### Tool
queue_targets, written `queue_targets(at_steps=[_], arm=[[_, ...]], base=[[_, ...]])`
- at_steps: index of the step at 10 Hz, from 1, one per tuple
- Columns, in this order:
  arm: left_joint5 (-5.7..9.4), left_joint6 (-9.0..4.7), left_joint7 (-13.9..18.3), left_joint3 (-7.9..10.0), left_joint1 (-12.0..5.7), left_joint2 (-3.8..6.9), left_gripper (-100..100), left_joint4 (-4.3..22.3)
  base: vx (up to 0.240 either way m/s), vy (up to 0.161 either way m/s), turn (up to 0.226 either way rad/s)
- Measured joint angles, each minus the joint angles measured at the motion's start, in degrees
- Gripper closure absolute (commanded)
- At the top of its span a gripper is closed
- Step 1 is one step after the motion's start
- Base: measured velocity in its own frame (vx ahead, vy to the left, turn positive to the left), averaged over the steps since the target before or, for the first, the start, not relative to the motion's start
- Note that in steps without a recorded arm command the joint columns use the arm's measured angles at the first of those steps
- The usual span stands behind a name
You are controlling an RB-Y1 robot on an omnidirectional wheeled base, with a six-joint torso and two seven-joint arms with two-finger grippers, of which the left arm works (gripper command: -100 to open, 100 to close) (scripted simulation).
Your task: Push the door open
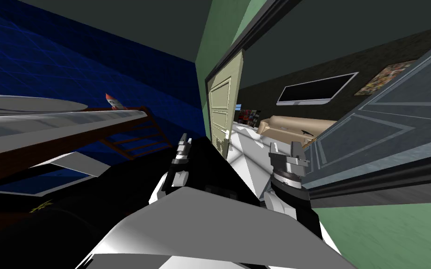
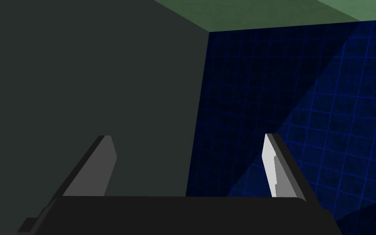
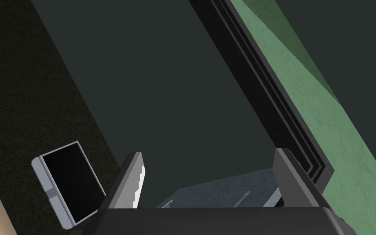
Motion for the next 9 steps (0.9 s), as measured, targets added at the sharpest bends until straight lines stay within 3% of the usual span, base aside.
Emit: queue_targets(at_steps=[4, 9], arm=[[0.29, 0.72, 0.77, -2.21, -2.16, 1.08, -100, 4.01], [0.46, 0.73, 1.53, -5.48, -4.09, 1.95, -100, 9.27]], base=[[0.196, 0.055, -0.124], [0.103, 0.057, -0.099]])
